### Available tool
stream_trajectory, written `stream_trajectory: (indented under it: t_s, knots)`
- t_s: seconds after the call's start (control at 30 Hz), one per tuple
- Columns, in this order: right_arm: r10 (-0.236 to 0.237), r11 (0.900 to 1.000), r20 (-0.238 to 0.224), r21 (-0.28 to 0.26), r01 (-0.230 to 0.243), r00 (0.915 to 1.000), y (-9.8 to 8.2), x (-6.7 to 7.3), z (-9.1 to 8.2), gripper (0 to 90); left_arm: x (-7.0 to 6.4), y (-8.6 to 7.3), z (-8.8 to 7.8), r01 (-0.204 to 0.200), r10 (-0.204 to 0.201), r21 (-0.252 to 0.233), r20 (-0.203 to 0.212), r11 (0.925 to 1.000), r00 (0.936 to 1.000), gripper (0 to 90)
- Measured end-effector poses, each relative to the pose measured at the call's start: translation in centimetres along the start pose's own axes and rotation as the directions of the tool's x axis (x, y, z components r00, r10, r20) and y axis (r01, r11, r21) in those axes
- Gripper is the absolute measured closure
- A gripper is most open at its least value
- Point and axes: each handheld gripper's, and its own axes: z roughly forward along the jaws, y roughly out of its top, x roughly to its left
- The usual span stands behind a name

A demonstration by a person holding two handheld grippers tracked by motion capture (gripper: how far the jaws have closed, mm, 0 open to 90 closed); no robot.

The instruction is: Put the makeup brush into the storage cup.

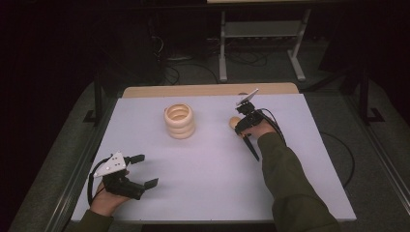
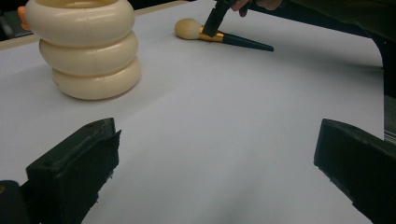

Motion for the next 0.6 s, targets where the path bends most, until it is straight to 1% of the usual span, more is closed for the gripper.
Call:
stream_trajectory:
  t_s: [0.2,0.37,0.47,0.6]
  knots:
    - [0.005,1.000,0.005,0.012,-0.005,1.0000,0.4,0.1,0.7,52.7,0.0,0.0,0.0,-0.001,0.001,0.001,0.001,1.0000,1.0000,0.0]
    - [0.005,1.000,0.005,0.014,-0.005,1.0000,0.6,0.2,0.9,54.6,0.0,0.0,0.0,0.000,0.000,0.000,0.001,1.0000,1.0000,0.0]
    - [0.002,1.000,0.014,0.022,-0.003,0.9999,0.6,0.2,1.1,56.0,0.0,0.0,0.0,-0.002,0.002,0.000,0.001,1.0000,1.0000,0.0]
    - [0.002,1.000,0.017,0.020,-0.002,0.9999,0.7,0.3,1.3,57.3,0.0,0.0,0.0,0.000,0.000,-0.001,0.001,1.0000,1.0000,0.0]
